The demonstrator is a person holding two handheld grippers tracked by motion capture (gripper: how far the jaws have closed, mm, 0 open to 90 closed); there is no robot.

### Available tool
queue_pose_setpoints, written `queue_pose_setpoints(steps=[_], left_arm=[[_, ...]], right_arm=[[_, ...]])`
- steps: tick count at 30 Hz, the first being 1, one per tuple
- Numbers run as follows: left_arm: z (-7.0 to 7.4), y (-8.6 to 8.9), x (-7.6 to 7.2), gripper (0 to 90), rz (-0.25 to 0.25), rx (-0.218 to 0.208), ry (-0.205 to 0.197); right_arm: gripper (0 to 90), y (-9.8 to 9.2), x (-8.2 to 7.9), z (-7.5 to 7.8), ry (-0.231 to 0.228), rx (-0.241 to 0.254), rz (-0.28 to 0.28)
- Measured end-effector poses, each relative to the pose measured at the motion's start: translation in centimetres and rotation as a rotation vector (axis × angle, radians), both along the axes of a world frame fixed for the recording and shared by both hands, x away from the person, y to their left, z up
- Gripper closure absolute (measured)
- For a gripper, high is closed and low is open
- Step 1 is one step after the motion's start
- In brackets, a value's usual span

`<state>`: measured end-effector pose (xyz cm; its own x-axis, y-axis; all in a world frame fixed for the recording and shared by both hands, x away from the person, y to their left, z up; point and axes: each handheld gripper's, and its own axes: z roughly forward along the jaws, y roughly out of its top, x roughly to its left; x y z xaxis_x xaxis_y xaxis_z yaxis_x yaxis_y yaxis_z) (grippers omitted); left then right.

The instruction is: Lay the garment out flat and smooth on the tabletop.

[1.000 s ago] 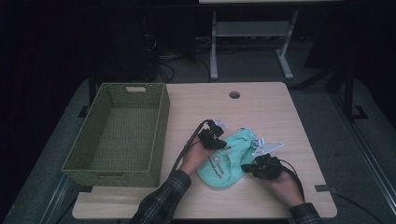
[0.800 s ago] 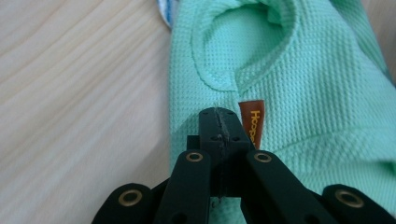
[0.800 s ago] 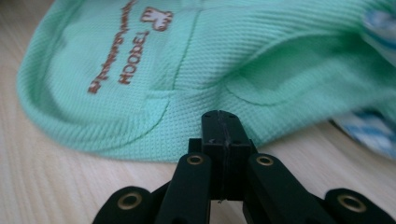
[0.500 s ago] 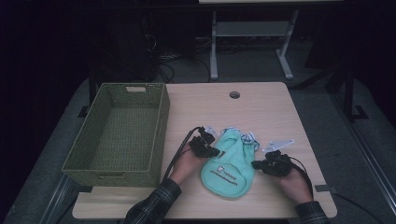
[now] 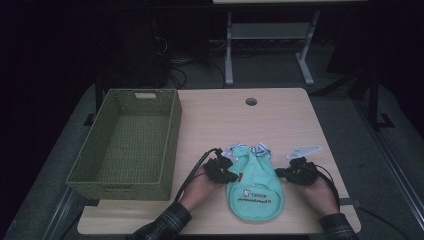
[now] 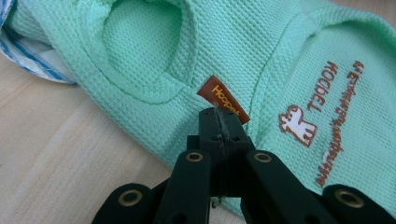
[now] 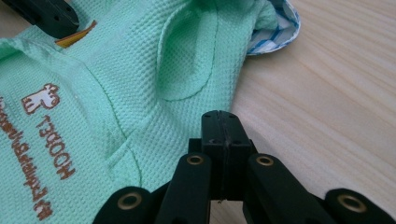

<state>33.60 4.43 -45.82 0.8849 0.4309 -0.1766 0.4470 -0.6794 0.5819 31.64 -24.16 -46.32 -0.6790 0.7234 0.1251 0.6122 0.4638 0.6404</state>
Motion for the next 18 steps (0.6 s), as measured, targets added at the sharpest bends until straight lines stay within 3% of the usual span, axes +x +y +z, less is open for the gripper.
queue_pose_setpoints(steps=[9, 18], left_arm=[[-0.1, 0.0, -0.2, 89.7, 0.015, -0.017, -0.005], [-0.2, 0.1, -0.2, 89.7, 0.013, -0.022, -0.011]], right_arm=[[89.8, 1.4, 2.1, 2.0, -0.049, 0.06, 0.012], [89.9, 2.9, 4.9, 1.3, -0.025, 0.071, -0.009]])
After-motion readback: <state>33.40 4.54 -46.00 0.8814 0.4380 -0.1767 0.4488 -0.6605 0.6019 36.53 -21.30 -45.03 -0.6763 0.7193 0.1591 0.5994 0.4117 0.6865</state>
